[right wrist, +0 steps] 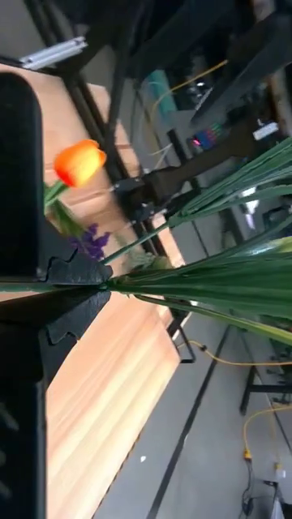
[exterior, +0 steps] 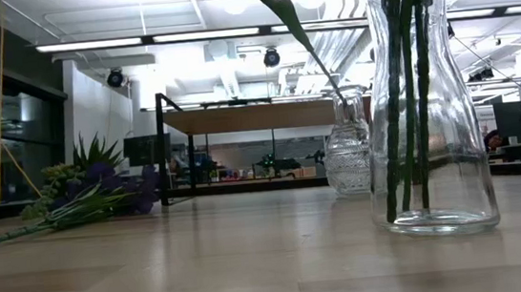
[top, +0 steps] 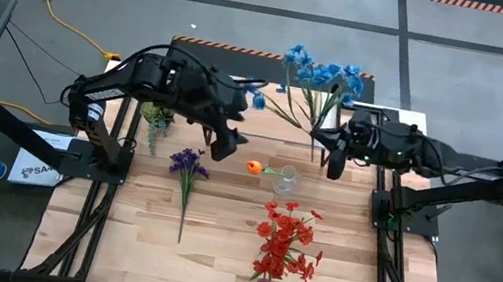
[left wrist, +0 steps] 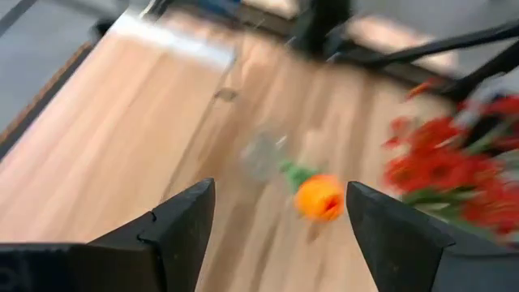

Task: Pick and place flowers into a vace then onto a shelf
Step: Put the blue flowers into the top transparent vase

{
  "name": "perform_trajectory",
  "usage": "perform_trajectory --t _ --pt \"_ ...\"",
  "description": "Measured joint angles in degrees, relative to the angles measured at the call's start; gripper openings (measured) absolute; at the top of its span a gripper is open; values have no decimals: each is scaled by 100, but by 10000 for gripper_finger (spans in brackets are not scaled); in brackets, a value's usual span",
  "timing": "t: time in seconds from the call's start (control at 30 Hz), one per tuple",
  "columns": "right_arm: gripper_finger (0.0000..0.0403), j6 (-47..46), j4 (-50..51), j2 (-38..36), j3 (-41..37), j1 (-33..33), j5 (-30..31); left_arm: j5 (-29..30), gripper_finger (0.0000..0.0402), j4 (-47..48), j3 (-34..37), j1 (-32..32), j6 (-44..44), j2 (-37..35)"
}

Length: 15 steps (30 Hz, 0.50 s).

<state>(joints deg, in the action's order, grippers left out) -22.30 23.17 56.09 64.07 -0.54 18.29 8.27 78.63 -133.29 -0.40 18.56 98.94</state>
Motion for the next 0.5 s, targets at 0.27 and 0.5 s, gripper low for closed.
perform_trajectory --t 0.27,0.5 --pt "0 -343 -1430 -8 -841 153 -279 1002 303 1114 61 -1 409 -2" --pt "0 -619 -1843 -4 -1416 176 -318 1512 303 1129 369 0 149 -11"
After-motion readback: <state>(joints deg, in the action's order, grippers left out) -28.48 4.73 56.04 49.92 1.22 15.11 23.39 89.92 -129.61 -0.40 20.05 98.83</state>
